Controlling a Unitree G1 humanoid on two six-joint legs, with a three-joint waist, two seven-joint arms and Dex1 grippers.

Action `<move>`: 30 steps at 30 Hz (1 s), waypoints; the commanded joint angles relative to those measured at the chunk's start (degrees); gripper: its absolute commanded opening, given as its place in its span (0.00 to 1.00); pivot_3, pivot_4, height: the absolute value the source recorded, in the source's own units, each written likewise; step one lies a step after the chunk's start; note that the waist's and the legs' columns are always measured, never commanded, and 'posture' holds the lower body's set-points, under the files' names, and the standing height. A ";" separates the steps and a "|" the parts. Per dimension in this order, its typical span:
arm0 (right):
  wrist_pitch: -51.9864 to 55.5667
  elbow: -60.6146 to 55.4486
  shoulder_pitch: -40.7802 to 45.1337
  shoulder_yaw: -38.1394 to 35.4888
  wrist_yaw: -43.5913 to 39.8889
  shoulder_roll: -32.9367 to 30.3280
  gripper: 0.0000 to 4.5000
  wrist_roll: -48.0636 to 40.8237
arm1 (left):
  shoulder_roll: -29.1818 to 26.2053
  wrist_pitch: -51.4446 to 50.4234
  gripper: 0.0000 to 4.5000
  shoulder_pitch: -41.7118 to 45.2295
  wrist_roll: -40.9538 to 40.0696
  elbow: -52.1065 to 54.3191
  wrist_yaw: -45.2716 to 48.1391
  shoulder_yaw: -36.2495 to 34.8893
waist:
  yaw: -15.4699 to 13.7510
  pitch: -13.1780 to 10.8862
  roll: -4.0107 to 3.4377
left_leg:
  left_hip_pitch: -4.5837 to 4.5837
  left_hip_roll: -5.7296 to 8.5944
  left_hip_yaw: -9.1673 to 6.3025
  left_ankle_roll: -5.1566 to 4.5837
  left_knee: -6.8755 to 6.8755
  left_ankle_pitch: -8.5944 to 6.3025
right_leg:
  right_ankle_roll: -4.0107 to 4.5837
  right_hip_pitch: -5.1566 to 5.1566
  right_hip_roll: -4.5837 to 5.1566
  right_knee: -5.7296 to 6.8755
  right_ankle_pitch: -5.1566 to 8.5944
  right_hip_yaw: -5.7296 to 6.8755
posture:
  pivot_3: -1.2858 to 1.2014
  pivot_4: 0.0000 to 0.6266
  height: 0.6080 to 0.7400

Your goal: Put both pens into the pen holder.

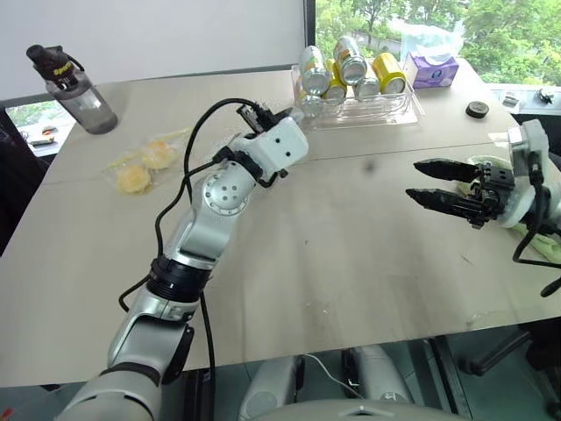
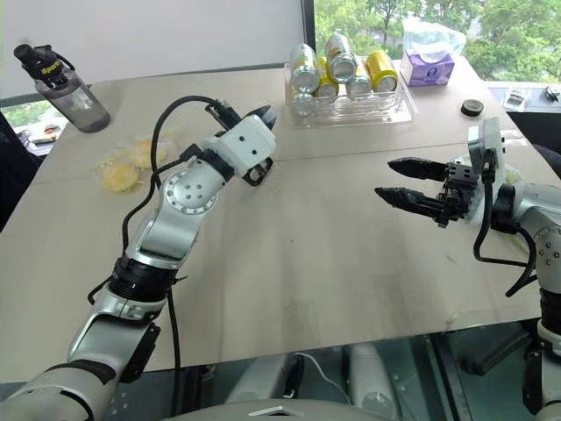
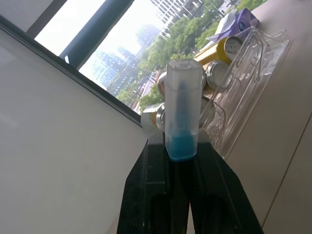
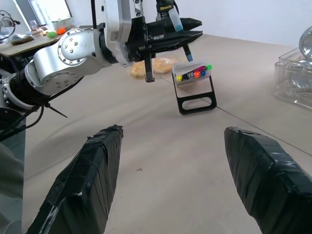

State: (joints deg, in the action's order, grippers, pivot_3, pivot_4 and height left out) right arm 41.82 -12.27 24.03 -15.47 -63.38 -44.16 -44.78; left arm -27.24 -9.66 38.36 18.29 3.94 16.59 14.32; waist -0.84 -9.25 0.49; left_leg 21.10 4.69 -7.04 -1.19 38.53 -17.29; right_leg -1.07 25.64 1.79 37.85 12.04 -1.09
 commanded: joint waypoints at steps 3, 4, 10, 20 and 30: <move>-0.60 -1.44 0.80 -1.33 0.23 -1.32 0.79 -1.38 | -0.02 0.69 0.00 -0.55 1.30 0.41 0.55 -1.30 | -0.03 0.00 0.00 | 0.02 0.00 0.00 0.00 0.02 0.00 | 0.00 0.00 0.00 0.00 0.00 0.00 | 0.52 0.24 1.00; -0.64 -1.41 0.80 -1.30 0.28 -1.32 0.79 -1.33 | -0.15 0.79 0.00 -0.75 1.39 0.17 0.71 -1.37 | -0.02 0.00 0.00 | 0.02 0.00 0.00 0.00 0.03 0.00 | 0.00 0.00 0.00 0.00 0.00 0.00 | 0.52 0.24 1.00; -0.79 -1.39 0.84 -1.07 0.83 -1.27 0.79 -0.99 | -0.75 0.54 0.00 -2.33 1.84 -0.85 1.95 -1.50 | -0.01 0.00 0.00 | 0.01 0.00 0.00 0.00 0.03 0.00 | 0.00 0.00 0.00 0.02 0.00 0.00 | 0.52 0.24 1.00; -1.24 -1.73 0.53 -1.42 0.95 -1.51 0.79 -1.13 | -2.29 -0.24 0.00 -3.71 3.81 -2.00 3.22 -2.17 | -0.01 0.00 0.00 | 0.03 0.00 -0.01 -0.01 0.09 0.00 | 0.00 0.00 0.01 0.04 0.00 0.02 | 0.52 0.24 1.00; -4.20 -0.75 0.78 -1.01 1.51 -1.49 0.79 1.06 | -2.99 1.07 0.00 -4.38 4.51 -4.00 3.18 -2.51 | -0.04 0.00 0.00 | 0.03 0.00 -0.01 -0.01 0.11 0.00 | 0.00 -0.01 0.01 0.06 0.00 0.03 | 0.52 0.24 1.00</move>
State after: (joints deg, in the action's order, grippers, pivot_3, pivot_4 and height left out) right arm 39.16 -12.36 24.02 -15.47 -61.96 -44.59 -43.60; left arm -29.94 -9.38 34.04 22.67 -0.57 20.10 13.22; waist -0.88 -9.25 0.49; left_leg 21.12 4.69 -7.04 -1.20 38.64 -17.29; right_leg -1.07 25.64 1.80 37.92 12.04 -1.06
